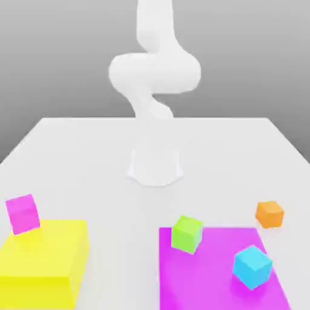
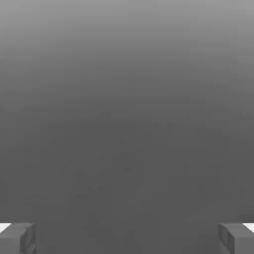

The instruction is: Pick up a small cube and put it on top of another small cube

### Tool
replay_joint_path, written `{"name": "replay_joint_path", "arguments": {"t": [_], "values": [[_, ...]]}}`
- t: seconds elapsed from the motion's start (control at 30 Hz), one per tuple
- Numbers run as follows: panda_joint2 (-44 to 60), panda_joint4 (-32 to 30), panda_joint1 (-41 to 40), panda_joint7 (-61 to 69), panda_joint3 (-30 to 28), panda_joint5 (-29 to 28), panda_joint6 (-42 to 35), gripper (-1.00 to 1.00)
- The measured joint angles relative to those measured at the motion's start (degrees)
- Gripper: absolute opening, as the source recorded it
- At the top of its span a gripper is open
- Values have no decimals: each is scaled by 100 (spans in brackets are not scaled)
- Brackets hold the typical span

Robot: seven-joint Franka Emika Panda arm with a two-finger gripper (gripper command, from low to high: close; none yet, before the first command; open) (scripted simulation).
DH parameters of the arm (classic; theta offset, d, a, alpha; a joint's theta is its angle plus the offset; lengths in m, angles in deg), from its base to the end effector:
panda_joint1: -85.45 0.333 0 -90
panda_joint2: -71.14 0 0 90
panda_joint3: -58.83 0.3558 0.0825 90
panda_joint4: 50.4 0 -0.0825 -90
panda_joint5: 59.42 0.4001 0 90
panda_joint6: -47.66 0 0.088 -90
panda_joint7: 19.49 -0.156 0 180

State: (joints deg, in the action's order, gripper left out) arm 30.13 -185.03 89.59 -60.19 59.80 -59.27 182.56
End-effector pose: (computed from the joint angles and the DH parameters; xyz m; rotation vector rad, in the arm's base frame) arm 0.4006 0.0378 0.6535 -2.5844 0.8311 -0.9471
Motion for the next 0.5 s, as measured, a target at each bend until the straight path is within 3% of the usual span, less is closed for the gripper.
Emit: {"name": "replay_joint_path", "arguments": {"t": [0.5], "values": [[3183, -1807, 2445, 3316, 950, 49, 2027, 0]]}}
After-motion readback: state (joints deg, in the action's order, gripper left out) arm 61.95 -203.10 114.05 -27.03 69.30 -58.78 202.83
